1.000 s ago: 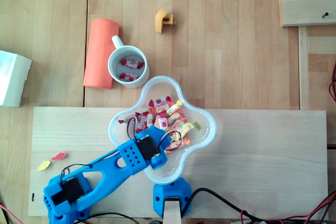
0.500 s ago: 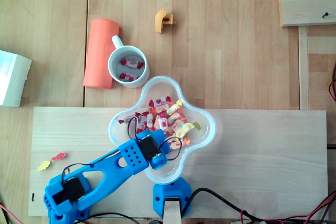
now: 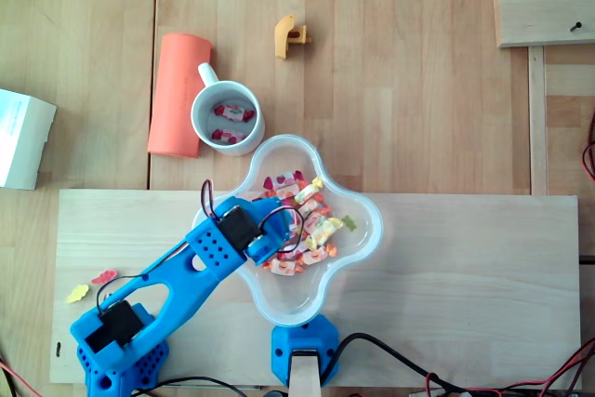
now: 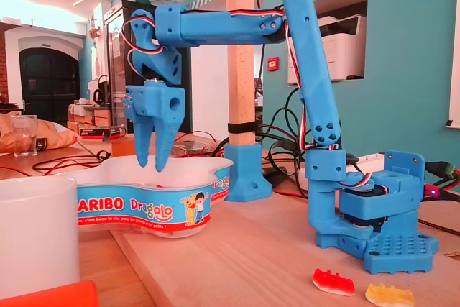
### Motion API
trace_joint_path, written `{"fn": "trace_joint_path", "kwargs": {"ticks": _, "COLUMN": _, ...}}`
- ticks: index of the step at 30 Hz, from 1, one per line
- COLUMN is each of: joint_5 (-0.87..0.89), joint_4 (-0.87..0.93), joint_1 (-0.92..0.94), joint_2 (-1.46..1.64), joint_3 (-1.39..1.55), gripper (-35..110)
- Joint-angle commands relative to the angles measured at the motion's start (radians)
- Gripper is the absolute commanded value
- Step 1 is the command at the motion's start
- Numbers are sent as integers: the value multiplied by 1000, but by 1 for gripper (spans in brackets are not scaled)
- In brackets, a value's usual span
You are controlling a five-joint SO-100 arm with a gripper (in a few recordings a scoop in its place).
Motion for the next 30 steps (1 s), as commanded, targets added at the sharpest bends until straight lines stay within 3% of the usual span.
{"fn": "trace_joint_path", "kwargs": {"ticks": 1, "joint_5": 8, "joint_4": -71, "joint_1": 3, "joint_2": 21, "joint_3": -41, "gripper": 19}}
{"fn": "trace_joint_path", "kwargs": {"ticks": 10, "joint_5": 8, "joint_4": -156, "joint_1": 3, "joint_2": -67, "joint_3": -40, "gripper": 20}}
{"fn": "trace_joint_path", "kwargs": {"ticks": 30, "joint_5": 8, "joint_4": -164, "joint_1": 15, "joint_2": -164, "joint_3": -46, "gripper": 20}}
